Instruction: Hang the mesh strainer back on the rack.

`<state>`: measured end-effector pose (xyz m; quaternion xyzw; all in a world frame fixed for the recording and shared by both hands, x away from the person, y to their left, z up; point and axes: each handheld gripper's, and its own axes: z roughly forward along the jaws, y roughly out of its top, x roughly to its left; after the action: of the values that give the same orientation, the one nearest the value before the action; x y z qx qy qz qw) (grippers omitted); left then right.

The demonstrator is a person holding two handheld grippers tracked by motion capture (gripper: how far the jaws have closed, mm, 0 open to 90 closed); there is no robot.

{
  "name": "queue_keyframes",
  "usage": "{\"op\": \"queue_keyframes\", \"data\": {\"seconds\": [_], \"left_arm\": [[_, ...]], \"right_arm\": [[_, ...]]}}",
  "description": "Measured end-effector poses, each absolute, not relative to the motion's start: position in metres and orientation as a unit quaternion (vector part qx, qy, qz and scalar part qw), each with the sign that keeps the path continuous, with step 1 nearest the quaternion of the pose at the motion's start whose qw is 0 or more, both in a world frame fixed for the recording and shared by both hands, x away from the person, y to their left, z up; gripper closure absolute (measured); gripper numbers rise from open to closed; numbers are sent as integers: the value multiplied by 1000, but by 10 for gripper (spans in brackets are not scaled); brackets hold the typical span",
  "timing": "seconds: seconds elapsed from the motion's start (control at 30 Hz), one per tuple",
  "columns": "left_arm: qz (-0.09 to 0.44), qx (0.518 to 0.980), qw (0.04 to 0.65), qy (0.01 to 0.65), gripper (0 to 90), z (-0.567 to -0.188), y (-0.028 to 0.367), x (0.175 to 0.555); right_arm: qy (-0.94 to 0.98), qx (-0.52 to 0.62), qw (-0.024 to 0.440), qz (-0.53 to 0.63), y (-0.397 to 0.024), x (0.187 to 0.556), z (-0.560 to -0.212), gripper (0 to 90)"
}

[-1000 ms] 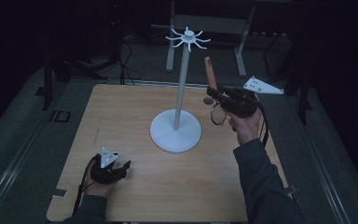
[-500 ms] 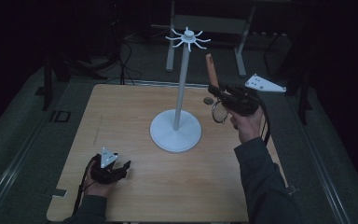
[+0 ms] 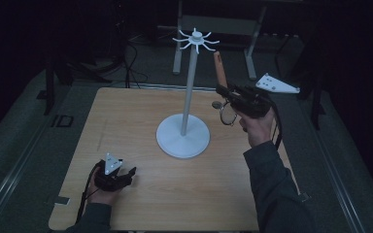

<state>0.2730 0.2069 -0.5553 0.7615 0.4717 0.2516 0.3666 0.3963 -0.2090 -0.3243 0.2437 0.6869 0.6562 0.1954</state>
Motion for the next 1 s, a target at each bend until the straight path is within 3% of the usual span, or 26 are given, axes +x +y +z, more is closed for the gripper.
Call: {"op": "queue_keyframes", "data": {"seconds": [1.0], "left_arm": [[252,759,370,472,375,-555,207,273]], "right_arm": [[683,240,197,662,-195,402,-314,683]]}}
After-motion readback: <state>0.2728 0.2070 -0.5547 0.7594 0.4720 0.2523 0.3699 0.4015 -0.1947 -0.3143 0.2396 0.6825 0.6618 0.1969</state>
